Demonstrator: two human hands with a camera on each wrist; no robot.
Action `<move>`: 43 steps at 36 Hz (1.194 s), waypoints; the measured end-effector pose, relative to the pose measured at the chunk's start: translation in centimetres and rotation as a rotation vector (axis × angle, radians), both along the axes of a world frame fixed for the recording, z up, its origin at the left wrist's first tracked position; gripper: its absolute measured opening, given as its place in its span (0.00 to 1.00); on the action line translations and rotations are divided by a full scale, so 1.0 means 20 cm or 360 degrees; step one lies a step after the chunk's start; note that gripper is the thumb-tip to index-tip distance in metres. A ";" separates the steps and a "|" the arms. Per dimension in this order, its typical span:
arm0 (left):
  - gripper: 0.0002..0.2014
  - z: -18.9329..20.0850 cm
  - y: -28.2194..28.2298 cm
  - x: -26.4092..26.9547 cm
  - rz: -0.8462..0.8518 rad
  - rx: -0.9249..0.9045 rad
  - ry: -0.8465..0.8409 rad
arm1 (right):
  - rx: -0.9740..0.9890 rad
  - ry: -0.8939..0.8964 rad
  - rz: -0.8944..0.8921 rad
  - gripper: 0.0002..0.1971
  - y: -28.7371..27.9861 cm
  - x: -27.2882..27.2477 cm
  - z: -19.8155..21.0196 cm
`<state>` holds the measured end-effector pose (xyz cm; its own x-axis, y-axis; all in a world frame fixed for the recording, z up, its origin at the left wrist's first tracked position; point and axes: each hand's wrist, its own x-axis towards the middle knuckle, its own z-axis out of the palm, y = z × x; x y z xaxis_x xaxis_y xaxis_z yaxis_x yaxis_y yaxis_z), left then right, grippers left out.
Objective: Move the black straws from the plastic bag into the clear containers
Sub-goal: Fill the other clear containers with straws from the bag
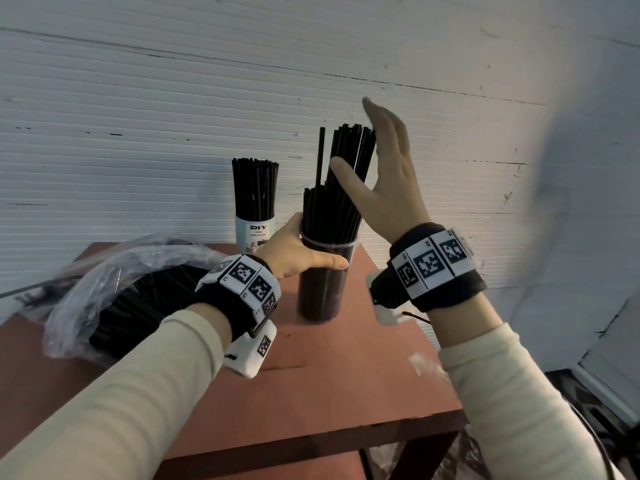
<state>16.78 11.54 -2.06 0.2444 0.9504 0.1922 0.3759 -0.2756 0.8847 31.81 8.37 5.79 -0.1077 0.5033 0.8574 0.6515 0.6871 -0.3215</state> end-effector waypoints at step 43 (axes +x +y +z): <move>0.43 0.02 -0.12 -0.01 0.0046 -0.0021 0.0063 | -0.0145 0.0191 0.0036 0.14 -0.13 0.02 -0.11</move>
